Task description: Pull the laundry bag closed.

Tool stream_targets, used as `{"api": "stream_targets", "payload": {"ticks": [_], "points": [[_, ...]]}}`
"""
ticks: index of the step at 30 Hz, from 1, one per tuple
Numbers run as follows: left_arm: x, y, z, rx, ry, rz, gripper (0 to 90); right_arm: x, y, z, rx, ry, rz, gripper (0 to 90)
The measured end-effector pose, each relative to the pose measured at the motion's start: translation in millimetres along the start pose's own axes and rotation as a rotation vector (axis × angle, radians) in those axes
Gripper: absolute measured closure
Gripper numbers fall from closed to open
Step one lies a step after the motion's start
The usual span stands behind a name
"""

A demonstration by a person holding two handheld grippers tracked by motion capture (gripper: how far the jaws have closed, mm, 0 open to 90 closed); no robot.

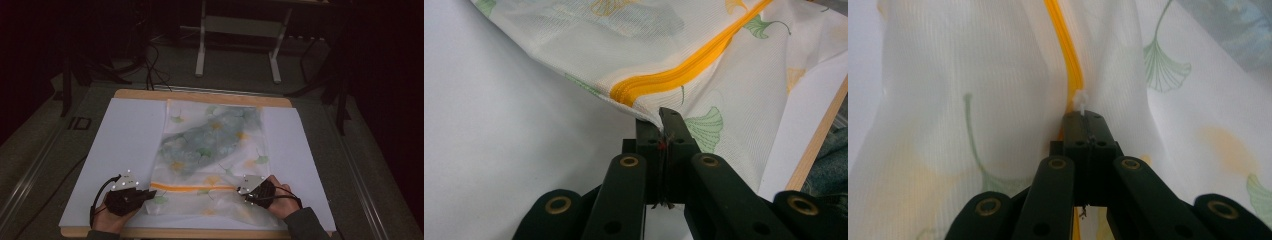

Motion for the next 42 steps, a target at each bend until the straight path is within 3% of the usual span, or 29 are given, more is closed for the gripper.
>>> {"api": "stream_targets", "payload": {"ticks": [28,42], "points": [[-0.2,2.4,-2.0,-0.011,0.025,-0.002,88.6,-15.4,37.1,-4.1,0.024,0.047,0.068,90.0],[0.8,6.6,-2.8,-0.016,0.055,0.012,88.5,-34.7,75.5,-14.3,0.073,0.1,0.134,90.0]]}}
Point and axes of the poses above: each handheld gripper's, and its own axes: x roughly forward along the jaws, y roughly out of its underside, z roughly to its left, the point moved 3 cm from there along x, roughly forward along the jaws, and after that the axes turned 9 degrees about z, right-handed, at the moved point
